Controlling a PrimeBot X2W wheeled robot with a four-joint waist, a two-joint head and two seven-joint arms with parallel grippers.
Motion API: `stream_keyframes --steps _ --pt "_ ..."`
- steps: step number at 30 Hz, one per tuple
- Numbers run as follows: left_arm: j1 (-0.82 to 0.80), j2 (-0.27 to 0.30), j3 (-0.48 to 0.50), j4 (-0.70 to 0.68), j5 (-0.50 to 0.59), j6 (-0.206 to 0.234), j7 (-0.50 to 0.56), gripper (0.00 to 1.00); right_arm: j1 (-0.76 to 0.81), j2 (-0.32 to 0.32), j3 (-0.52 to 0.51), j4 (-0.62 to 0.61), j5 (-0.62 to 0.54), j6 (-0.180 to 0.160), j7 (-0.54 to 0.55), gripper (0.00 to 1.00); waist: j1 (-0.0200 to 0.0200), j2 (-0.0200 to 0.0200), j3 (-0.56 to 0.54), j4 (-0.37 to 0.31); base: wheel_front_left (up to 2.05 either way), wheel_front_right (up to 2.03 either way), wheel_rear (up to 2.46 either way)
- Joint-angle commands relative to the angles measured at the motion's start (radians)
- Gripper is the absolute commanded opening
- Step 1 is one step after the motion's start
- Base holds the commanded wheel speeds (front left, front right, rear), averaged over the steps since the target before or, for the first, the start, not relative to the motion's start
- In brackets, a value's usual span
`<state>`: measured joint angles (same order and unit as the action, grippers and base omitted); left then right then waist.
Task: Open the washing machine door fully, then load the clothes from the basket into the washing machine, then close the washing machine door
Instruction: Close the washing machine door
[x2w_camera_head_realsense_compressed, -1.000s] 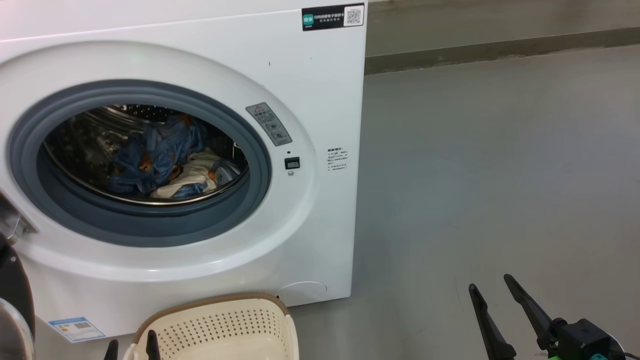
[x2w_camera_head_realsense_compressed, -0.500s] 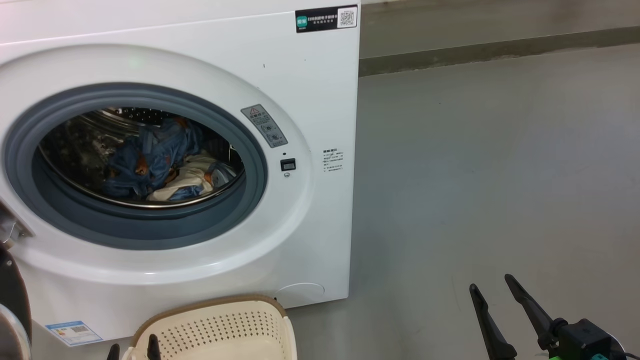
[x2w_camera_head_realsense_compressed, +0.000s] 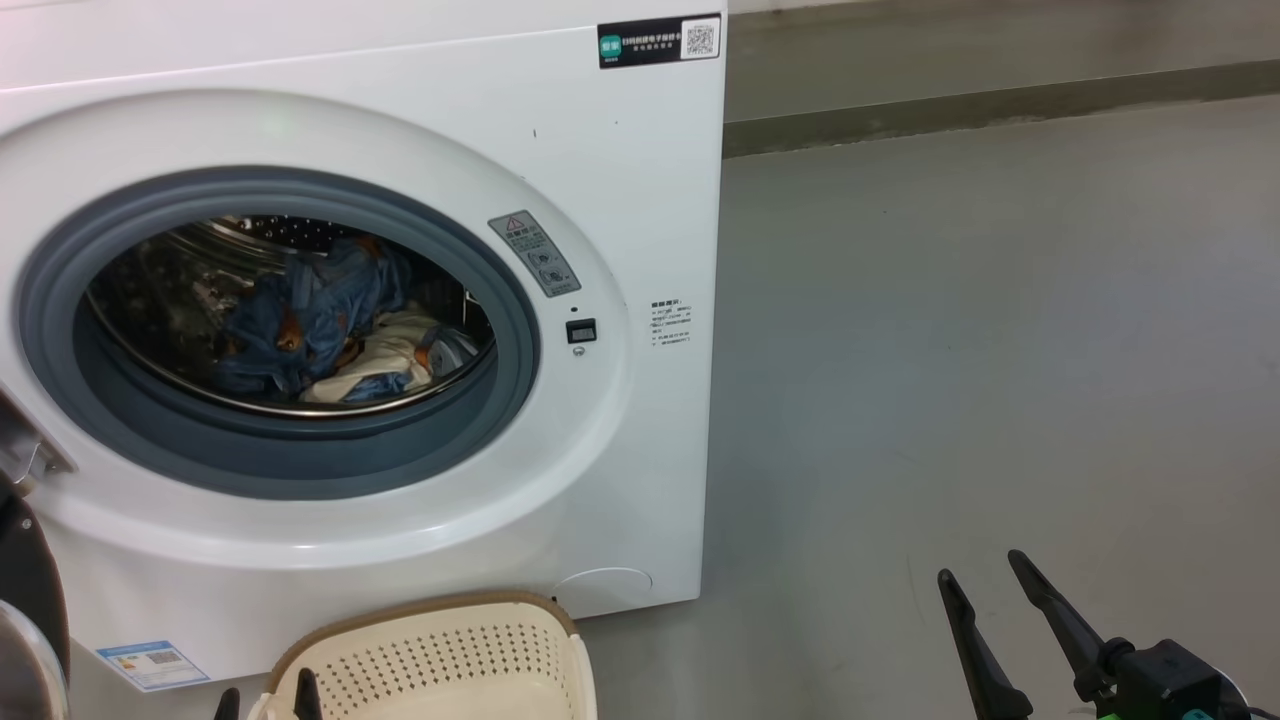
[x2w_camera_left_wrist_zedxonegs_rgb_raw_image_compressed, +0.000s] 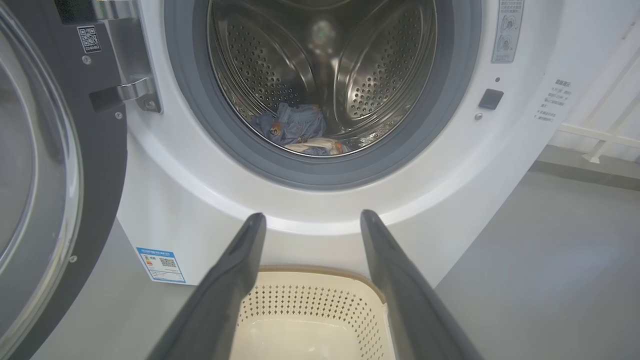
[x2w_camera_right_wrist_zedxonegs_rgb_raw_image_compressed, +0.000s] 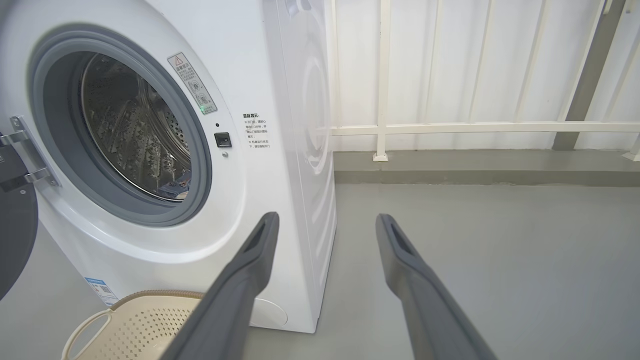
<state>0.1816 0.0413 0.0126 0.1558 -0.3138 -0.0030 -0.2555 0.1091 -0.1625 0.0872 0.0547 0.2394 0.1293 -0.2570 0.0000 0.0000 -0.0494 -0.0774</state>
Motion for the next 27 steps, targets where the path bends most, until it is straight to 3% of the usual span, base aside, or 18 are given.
stream_keyframes --steps 1,27 --pt "-0.024 0.009 0.034 -0.028 -0.002 0.005 -0.006 1.0 -0.007 -0.012 0.023 -0.027 -0.006 0.001 -0.005 1.0 0.0 0.0 0.001 0.0 0.0 0.0 0.0" --pt "-0.024 0.009 0.024 -0.031 -0.012 0.024 -0.006 1.0 -0.01 -0.013 0.023 -0.026 -0.002 0.001 -0.005 1.0 0.0 0.0 0.004 0.0 -0.17 0.17 0.0"
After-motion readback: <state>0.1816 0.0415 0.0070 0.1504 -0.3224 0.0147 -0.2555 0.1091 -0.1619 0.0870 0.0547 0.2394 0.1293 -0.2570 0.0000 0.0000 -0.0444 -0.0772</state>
